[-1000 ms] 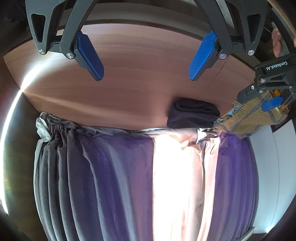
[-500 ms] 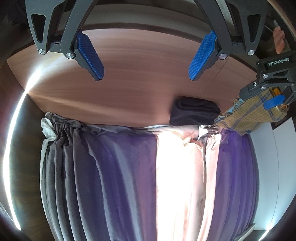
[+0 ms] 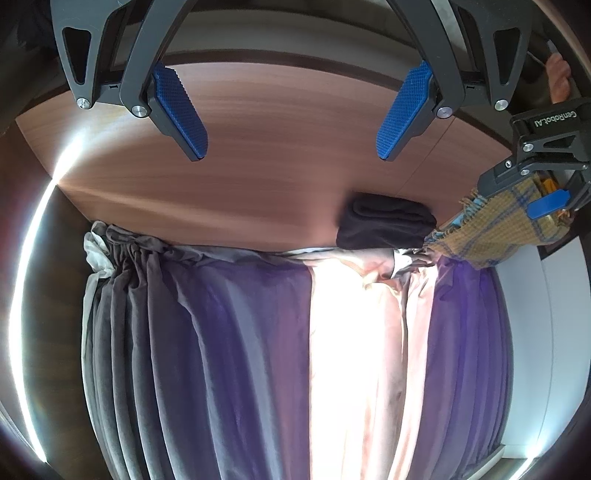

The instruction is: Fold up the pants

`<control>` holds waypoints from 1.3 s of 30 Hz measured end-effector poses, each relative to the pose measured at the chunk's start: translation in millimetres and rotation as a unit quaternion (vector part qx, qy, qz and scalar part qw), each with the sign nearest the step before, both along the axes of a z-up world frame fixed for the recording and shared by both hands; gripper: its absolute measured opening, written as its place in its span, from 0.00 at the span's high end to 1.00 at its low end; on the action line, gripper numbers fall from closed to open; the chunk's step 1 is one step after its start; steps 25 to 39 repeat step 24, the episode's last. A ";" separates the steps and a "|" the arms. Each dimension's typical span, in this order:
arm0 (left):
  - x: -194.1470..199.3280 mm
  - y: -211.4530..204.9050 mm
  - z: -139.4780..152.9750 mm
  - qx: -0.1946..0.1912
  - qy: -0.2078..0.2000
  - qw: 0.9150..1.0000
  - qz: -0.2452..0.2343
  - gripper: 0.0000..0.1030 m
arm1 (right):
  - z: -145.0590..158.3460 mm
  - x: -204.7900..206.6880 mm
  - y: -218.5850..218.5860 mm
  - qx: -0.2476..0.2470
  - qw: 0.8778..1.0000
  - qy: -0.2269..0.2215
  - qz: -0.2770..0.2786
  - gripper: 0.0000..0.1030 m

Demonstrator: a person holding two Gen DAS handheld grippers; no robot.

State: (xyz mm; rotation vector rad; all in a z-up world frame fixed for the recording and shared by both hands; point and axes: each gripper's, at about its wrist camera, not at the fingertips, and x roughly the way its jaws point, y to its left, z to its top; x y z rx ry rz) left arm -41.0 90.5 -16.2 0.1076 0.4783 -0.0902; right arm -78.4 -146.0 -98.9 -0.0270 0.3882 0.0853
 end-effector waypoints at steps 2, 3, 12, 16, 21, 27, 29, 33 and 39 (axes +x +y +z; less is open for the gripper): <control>-0.9 0.1 0.4 -0.001 0.000 1.000 0.001 0.00 | -0.3 -2.5 -0.1 -0.001 1.000 0.000 0.001 0.09; -1.5 -0.1 0.8 -0.001 0.000 1.000 0.001 0.00 | -0.1 -3.6 0.4 -0.001 1.000 0.000 0.001 0.09; -7.1 -2.1 1.4 0.003 -0.002 1.000 0.002 0.00 | -0.1 -5.0 1.1 0.000 1.000 0.001 0.001 0.09; -7.3 -2.8 2.2 0.003 -0.002 1.000 0.003 0.00 | -0.3 -7.4 -0.1 0.000 1.000 0.001 0.003 0.09; -6.3 -3.3 3.0 0.005 -0.004 1.000 0.006 0.00 | -0.5 -8.4 -0.9 0.000 1.000 0.001 0.004 0.09; -3.7 -2.4 3.7 0.006 -0.002 1.000 0.008 0.00 | -0.7 -9.1 -1.9 0.000 1.000 0.001 0.003 0.09; -3.7 -2.4 3.7 0.006 -0.002 1.000 0.008 0.00 | -0.7 -9.1 -1.9 0.000 1.000 0.001 0.003 0.09; -3.7 -2.4 3.7 0.006 -0.002 1.000 0.008 0.00 | -0.7 -9.1 -1.9 0.000 1.000 0.001 0.003 0.09; -3.7 -2.4 3.7 0.006 -0.002 1.000 0.008 0.00 | -0.7 -9.1 -1.9 0.000 1.000 0.001 0.003 0.09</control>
